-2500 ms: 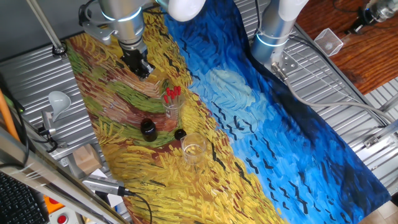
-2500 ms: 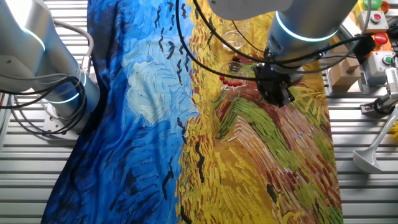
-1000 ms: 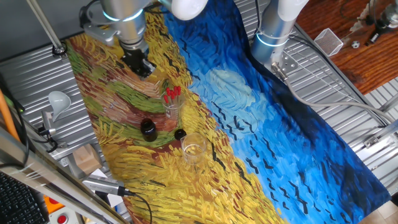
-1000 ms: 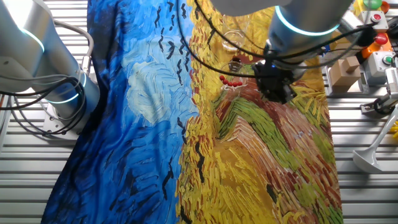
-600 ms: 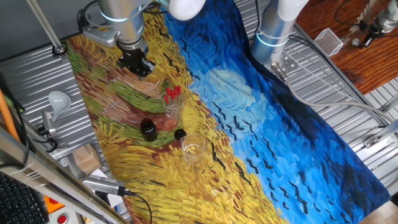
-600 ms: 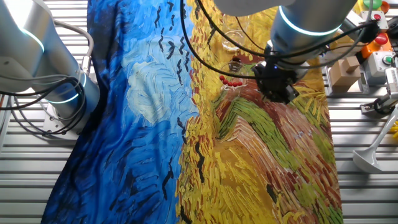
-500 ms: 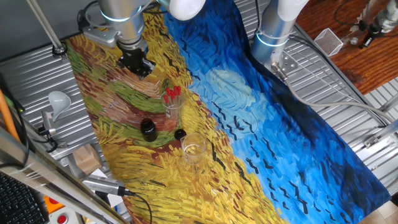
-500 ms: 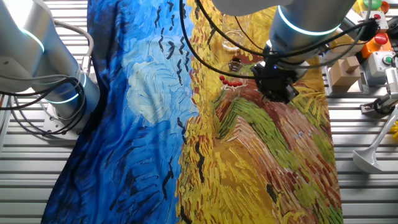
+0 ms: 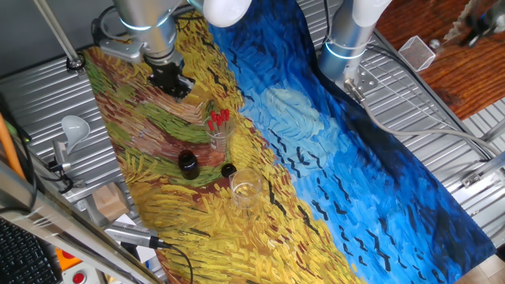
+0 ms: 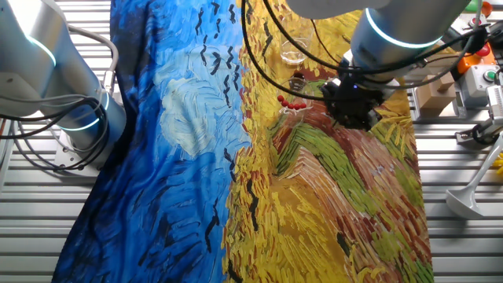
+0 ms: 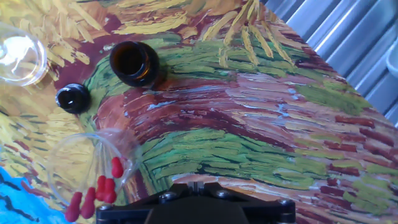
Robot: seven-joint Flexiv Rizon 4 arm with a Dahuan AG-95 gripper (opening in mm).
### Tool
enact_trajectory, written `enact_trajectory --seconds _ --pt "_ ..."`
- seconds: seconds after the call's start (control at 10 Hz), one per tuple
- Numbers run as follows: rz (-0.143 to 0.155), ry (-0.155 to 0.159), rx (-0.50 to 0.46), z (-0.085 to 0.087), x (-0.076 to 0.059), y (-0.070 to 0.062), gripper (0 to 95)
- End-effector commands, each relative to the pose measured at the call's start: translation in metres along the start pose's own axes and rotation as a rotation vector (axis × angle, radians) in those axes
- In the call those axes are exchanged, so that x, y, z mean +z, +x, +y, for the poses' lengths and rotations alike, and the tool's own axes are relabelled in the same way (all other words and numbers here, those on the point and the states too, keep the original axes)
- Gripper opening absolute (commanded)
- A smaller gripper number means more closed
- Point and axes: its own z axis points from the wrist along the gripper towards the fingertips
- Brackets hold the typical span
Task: Transfer liquid using a dropper
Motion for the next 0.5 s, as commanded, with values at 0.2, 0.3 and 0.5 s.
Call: enact_trajectory --seconds 0.2,0.3,0.5 --pt "0.011 -0.003 0.036 0.024 -0.002 -0.002 0.0" --pt "0.012 -0.003 0.051 0.039 -0.004 -0.001 0.0" --pt "0.009 -0.005 0.084 0.059 -0.004 0.002 0.0"
